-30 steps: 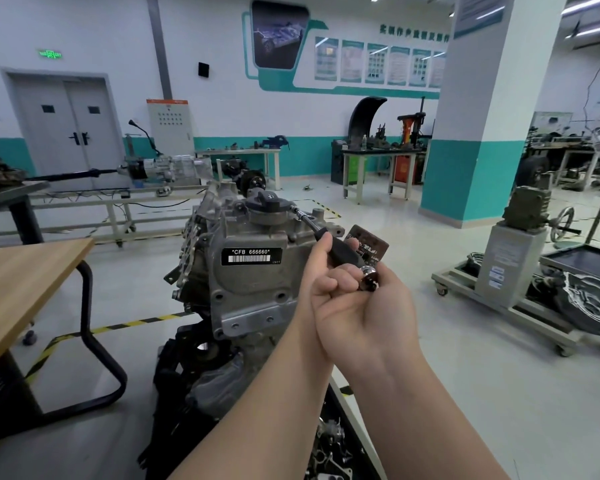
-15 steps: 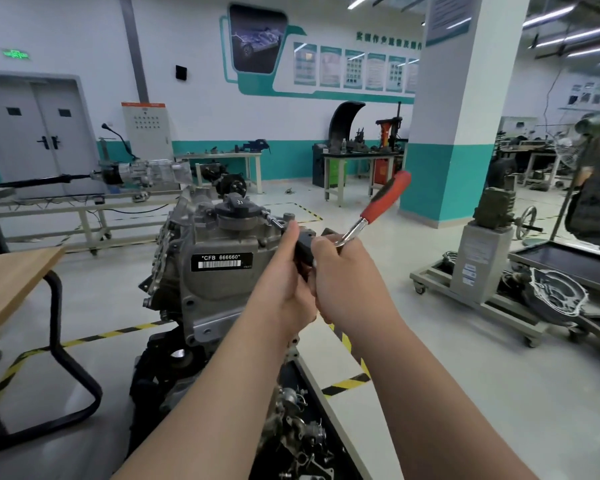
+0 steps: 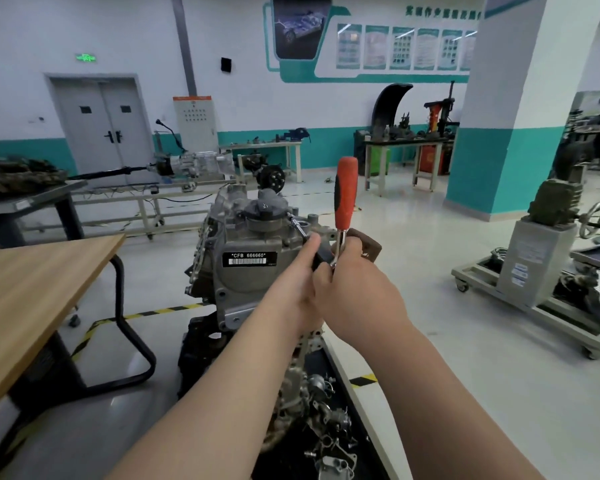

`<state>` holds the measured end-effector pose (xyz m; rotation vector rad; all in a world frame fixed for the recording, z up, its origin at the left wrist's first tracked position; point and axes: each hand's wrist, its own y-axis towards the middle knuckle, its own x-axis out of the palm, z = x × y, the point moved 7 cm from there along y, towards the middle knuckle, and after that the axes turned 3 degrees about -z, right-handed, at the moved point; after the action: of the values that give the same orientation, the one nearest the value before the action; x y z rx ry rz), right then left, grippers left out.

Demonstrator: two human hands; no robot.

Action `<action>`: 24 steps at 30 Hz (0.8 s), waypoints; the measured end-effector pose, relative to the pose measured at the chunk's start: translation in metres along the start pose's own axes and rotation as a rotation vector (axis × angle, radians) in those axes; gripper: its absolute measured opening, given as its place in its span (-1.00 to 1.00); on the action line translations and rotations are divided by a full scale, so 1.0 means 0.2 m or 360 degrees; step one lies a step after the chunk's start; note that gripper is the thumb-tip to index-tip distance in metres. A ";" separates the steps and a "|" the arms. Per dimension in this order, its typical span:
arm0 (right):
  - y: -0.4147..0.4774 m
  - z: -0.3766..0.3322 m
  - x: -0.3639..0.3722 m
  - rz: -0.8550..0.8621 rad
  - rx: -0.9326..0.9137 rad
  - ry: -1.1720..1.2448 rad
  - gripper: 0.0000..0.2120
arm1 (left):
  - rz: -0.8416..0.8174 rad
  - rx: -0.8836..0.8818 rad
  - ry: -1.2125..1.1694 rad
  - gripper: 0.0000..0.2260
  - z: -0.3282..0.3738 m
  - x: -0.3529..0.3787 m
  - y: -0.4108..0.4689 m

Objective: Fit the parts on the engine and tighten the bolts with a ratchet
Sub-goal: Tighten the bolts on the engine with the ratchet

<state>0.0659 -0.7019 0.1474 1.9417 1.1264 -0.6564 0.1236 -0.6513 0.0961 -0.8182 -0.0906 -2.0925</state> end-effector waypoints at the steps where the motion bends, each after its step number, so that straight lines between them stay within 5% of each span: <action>1: 0.00 0.01 0.00 -0.0008 0.0009 0.0141 -0.83 | 0.0029 0.0015 0.0053 -0.56 0.00 0.00 0.00; 7: -0.01 0.10 0.16 -0.0077 0.0430 0.1360 -0.78 | 0.0186 0.0188 0.0263 -0.46 0.03 -0.07 0.00; 14: -0.09 0.03 0.31 -0.0256 0.0949 0.3180 -0.72 | 0.0116 0.0031 0.0443 -0.63 0.03 -0.14 0.02; 17: -0.12 0.00 0.32 -0.0319 0.1048 0.3414 -0.68 | 0.0093 0.0030 0.0431 -0.67 0.03 -0.14 0.04; 24: -0.11 0.01 0.32 -0.0307 0.1013 0.3291 -0.63 | 0.0181 0.0051 0.0522 -0.70 0.04 -0.15 0.05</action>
<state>0.0759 -0.6665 0.0915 2.7972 2.3111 1.6502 0.1479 -0.6331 0.0826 -0.4419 0.0968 -2.0830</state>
